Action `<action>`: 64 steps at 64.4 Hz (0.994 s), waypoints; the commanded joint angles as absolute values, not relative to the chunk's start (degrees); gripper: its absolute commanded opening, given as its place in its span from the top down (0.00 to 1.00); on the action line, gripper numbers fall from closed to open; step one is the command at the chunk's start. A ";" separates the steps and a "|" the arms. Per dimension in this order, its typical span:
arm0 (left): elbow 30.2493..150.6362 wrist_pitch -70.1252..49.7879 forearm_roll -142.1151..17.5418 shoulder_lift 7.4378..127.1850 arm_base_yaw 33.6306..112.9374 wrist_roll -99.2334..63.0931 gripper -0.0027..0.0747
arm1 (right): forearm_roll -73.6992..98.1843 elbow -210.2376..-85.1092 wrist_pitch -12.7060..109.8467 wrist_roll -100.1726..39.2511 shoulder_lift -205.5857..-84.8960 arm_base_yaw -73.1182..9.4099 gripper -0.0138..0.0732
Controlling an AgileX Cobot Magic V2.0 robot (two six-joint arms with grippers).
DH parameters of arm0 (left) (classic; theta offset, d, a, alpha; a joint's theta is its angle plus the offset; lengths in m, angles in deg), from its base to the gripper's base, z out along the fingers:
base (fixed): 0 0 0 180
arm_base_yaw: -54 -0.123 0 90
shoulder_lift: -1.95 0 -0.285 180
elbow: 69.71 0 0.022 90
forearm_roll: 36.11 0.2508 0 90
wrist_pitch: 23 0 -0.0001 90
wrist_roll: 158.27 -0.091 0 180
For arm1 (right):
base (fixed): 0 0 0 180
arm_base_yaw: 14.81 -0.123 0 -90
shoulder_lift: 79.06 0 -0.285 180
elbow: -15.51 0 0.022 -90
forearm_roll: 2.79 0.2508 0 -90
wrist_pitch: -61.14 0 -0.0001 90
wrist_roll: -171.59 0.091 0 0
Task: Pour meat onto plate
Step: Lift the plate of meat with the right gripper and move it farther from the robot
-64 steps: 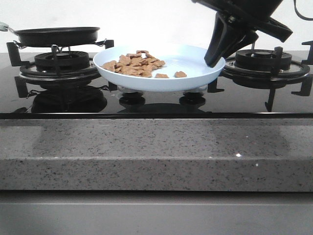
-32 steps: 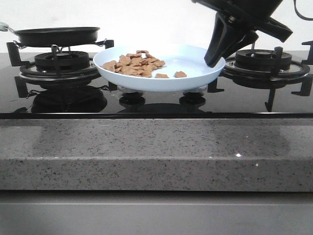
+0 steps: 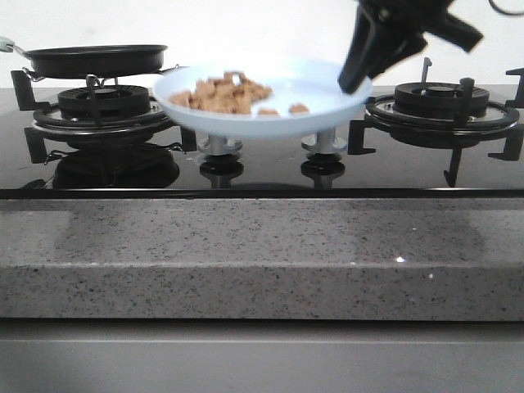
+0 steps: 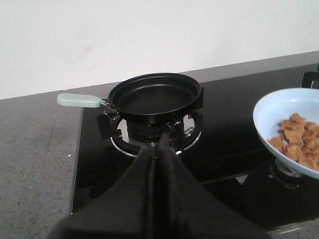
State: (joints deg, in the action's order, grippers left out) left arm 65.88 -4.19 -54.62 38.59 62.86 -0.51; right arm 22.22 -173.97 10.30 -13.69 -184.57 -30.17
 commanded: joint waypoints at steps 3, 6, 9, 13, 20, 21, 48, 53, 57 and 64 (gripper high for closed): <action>67.43 -8.65 -55.54 38.79 63.20 -0.33 0.99 | 24.00 -181.21 13.42 -13.40 -182.20 -29.05 0.91; 67.43 -8.65 -55.54 38.79 63.20 -0.33 0.99 | 24.03 -184.15 13.14 -13.02 -183.08 -28.15 0.91; 67.43 -8.65 -55.54 38.79 63.20 -0.33 0.99 | 24.08 -186.35 12.41 -12.22 -184.07 -27.52 0.91; 67.43 -8.65 -55.54 38.79 63.20 -0.33 0.99 | 24.08 -189.69 11.27 -11.43 -186.08 -26.61 0.91; 67.43 -8.65 -55.54 38.79 63.20 -0.33 0.99 | 24.08 -194.51 10.24 -11.30 -190.10 -25.87 0.91; 67.43 -8.65 -55.54 38.79 63.20 -0.33 0.99 | 24.08 -195.09 10.24 -11.30 -190.68 -25.78 0.91; 67.43 -8.45 -55.54 38.79 63.20 -0.33 0.99 | 23.88 -201.48 7.34 -11.30 -203.19 -25.54 0.91; 67.43 -8.32 -55.54 38.79 63.20 -0.33 0.99 | 23.29 -201.48 6.77 -11.30 -203.87 -25.54 0.91; 67.43 -8.32 -55.54 38.79 63.20 -0.33 0.99 | 22.72 -201.48 6.34 -11.30 -204.34 -25.54 0.91; 67.43 -8.32 -55.54 38.79 63.20 -0.33 0.99 | 21.94 -201.48 5.42 -11.30 -204.63 -25.54 0.89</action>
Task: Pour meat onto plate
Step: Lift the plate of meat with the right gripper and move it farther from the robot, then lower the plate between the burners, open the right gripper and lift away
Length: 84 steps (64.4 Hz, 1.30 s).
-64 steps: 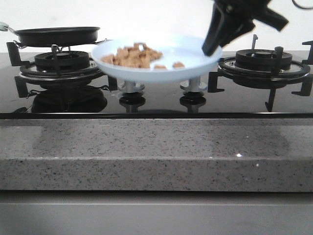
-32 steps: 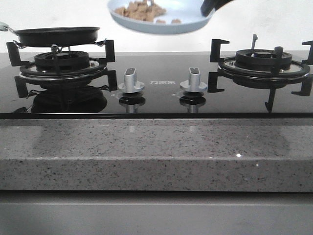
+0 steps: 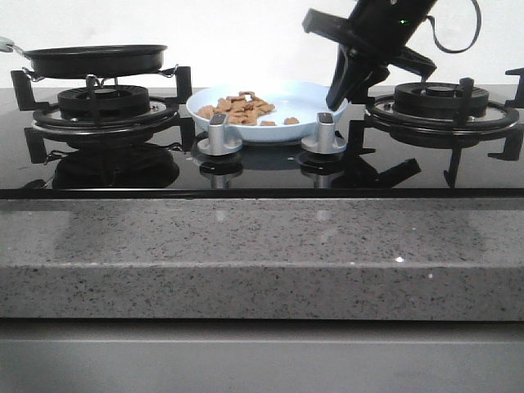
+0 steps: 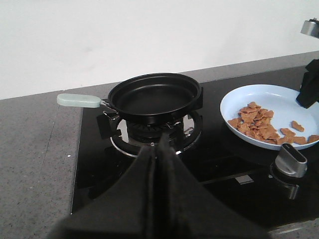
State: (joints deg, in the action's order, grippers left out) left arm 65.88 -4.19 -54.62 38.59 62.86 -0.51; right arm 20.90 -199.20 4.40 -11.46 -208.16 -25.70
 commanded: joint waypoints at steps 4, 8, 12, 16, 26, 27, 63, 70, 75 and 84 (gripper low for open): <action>67.43 -8.32 -55.54 38.79 63.20 -0.33 0.99 | 21.85 -201.48 5.24 -11.30 -204.63 -25.54 0.84; 67.43 -8.32 -55.54 38.79 63.20 -0.33 0.99 | 21.85 -201.48 5.24 -11.30 -204.63 -25.54 0.76; 67.43 -8.32 -55.54 38.79 63.20 -0.33 0.99 | 21.85 -201.48 5.23 -11.30 -204.63 -25.54 0.69; 67.43 -8.32 -55.54 38.79 63.20 -0.33 0.99 | 21.85 -201.48 5.29 -11.30 -204.58 -25.54 0.62; 67.43 -8.32 -55.54 38.79 63.20 -0.33 0.99 | 21.80 -202.27 4.89 -11.30 -204.19 -25.40 0.57; 67.43 -8.32 -55.54 38.79 63.20 -0.33 0.99 | 21.80 -202.72 4.43 -11.30 -204.19 -25.41 0.57; 67.43 -8.21 -55.54 38.79 63.20 -0.33 0.99 | 21.80 -213.22 -14.64 -11.30 -204.19 -25.27 0.92; 67.43 -8.21 -55.54 38.79 63.20 -0.33 0.99 | 21.80 -213.22 -15.52 -11.30 -204.19 -25.27 0.92; 67.43 -8.21 -55.54 38.79 63.20 -0.33 0.99 | 21.80 -213.24 -15.52 -11.30 -204.01 -25.27 0.92; 67.43 -8.21 -55.54 38.79 63.20 -0.33 0.99 | 21.51 -213.24 -15.52 -12.22 -201.84 -25.21 0.92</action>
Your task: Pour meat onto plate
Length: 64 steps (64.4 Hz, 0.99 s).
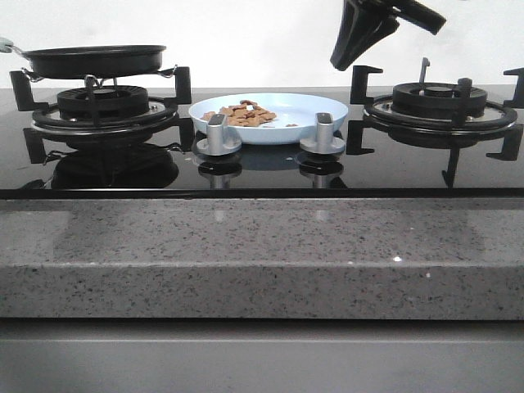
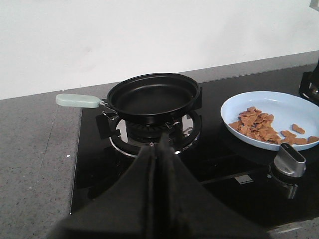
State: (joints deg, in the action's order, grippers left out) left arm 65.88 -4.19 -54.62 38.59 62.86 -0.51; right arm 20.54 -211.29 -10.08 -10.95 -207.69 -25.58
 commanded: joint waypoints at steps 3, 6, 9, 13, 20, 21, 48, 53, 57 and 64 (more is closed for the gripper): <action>67.43 -8.21 -55.54 38.79 63.20 -0.33 0.99 | 21.24 -212.71 -15.01 -12.71 -200.48 -25.21 0.92; 67.43 -8.21 -55.54 38.79 63.20 -0.33 0.99 | 21.03 -211.33 -13.81 -13.36 -198.41 -25.21 0.92; 67.43 -8.21 -55.54 38.79 63.20 -0.33 0.99 | 20.49 -208.98 -11.73 -13.99 -195.83 -25.27 0.92; 67.43 -8.21 -55.54 38.79 63.20 -0.33 0.99 | 19.24 -204.51 -8.81 -14.63 -191.48 -25.53 0.92; 67.43 -8.21 -55.54 38.79 63.20 -0.33 0.99 | 18.05 -192.78 -2.60 -17.66 -183.24 -25.74 0.92; 67.43 -8.21 -55.54 38.79 63.20 -0.33 0.99 | 18.05 -191.29 -1.84 -18.17 -182.12 -25.74 0.92; 67.43 -8.21 -55.54 38.79 63.20 -0.33 0.99 | 17.53 -151.87 21.64 -23.06 -149.10 -25.74 0.92; 67.43 -8.21 -55.54 38.79 63.20 -0.33 0.99 | 17.53 -144.96 25.50 -23.51 -143.60 -25.74 0.92; 67.43 -8.21 -55.54 38.79 63.20 -0.33 0.99 | 17.53 -139.92 28.73 -23.66 -138.69 -25.74 0.92; 67.43 -8.21 -55.70 38.79 63.20 -0.33 0.99 | 17.53 -131.44 34.01 -23.66 -131.77 -25.74 0.92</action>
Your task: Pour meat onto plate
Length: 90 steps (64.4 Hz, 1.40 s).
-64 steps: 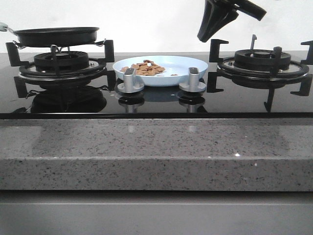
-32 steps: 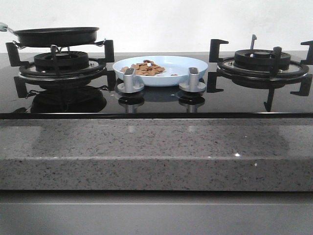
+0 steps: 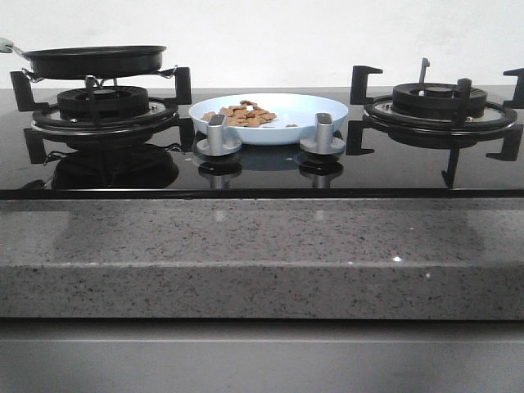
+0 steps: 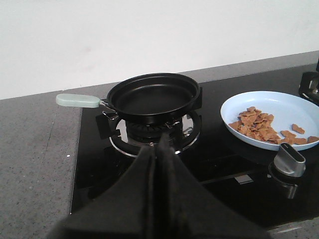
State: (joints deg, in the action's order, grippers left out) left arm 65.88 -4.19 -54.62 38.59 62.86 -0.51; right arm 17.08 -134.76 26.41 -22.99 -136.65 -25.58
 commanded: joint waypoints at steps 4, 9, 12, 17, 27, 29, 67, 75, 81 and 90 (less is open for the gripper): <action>67.43 -8.21 -56.47 38.79 63.20 -0.33 0.99 | 17.53 -127.49 35.19 -23.66 -128.29 -25.74 0.92; 67.43 -8.21 -56.47 38.79 63.20 -0.33 0.99 | 17.29 -123.64 36.23 -23.79 -123.96 -25.74 0.92; 67.43 -8.21 -56.47 38.79 63.20 -0.33 0.99 | 17.29 -121.72 36.93 -24.03 -121.01 -25.74 0.92; 67.43 -8.21 -56.47 38.79 63.20 -0.33 0.99 | 17.29 -118.24 37.97 -24.08 -116.15 -25.74 0.92; 67.43 -8.21 -56.47 38.79 63.20 -0.33 0.99 | 17.27 -113.12 38.80 -24.08 -106.07 -25.74 0.92; 67.43 -8.21 -56.47 38.79 63.20 -0.33 0.99 | 17.22 -112.22 39.03 -24.08 -104.60 -25.74 0.92; 67.43 -8.21 -56.47 38.79 63.20 -0.33 0.99 | 17.23 -110.40 40.16 -24.08 -98.14 -25.74 0.92; 67.43 -8.21 -56.47 38.79 63.20 -0.33 0.99 | 17.23 -110.40 40.16 -24.08 -98.14 -25.74 0.92; 67.43 -8.21 -56.47 38.79 63.20 -0.33 0.99 | 17.23 -110.40 40.16 -24.08 -98.14 -25.74 0.92; 67.43 -8.21 -56.47 38.79 63.20 -0.33 0.99 | 17.23 -110.40 40.16 -24.08 -98.14 -25.74 0.92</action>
